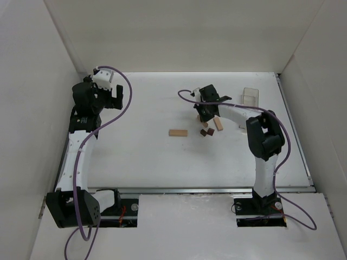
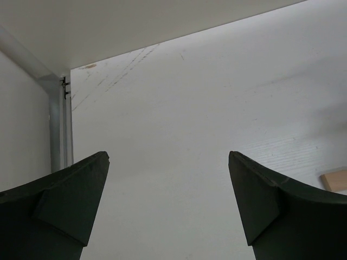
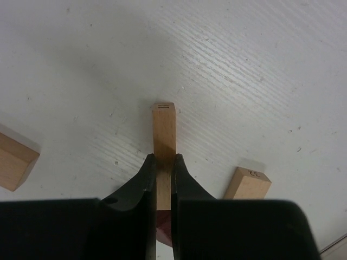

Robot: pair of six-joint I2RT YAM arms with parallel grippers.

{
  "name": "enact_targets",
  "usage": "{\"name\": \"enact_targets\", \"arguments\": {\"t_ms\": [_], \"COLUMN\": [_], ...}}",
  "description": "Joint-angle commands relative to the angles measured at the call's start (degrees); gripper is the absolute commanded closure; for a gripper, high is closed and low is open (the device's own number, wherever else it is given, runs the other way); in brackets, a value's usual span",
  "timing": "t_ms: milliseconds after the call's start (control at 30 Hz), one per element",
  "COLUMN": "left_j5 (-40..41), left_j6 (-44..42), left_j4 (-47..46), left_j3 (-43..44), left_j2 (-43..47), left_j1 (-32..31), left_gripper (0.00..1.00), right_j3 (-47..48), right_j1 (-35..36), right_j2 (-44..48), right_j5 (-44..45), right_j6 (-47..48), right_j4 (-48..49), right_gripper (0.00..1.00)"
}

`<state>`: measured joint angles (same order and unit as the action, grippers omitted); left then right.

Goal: Build the wood block tower

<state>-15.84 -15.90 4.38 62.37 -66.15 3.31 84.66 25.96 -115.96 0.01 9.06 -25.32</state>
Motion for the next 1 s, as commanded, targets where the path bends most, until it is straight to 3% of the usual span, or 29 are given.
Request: {"name": "enact_targets", "arguments": {"t_ms": [0, 267, 467, 600, 633, 767, 967], "left_j5": [-3.76, -8.07, -11.84, -13.6, -13.61, -12.21, -12.2], "left_j6": [0.96, -1.32, -3.44, -3.44, -3.44, -1.6, 6.84], "left_j4": [-0.69, 1.07, 2.74, 4.05, 4.93, 8.1, 13.71], "left_j3": [0.91, 0.91, 2.67, 5.91, 8.27, 14.43, 25.5], "left_j2": [1.64, 1.64, 1.64, 1.12, 0.07, -3.01, -10.03], "left_j1": [-0.24, -0.24, -0.24, -0.76, -1.81, -6.11, -12.7], "left_gripper": [0.1, 0.13, 0.16, 0.19, 0.2, 0.22, 0.2], "right_j3": [2.43, 4.37, 5.07, -3.87, -6.68, -21.43, -23.14], "right_j1": [0.15, 0.15, 0.15, 0.93, 0.94, 6.55, 10.95], "right_j2": [-2.43, -3.04, 8.16, 22.33, 25.14, 33.95, 35.18], "right_j5": [0.78, 1.31, 2.36, 0.0, -0.62, 0.33, 6.22], "right_j6": [-0.27, -0.27, -2.73, -7.02, -7.56, -7.57, -7.56], "right_j4": [-0.34, -1.57, 3.86, 19.92, 29.18, 49.16, 53.89], "right_gripper": [1.0, 1.0, 1.0, 1.0, 1.0, 1.0, 1.0]}}
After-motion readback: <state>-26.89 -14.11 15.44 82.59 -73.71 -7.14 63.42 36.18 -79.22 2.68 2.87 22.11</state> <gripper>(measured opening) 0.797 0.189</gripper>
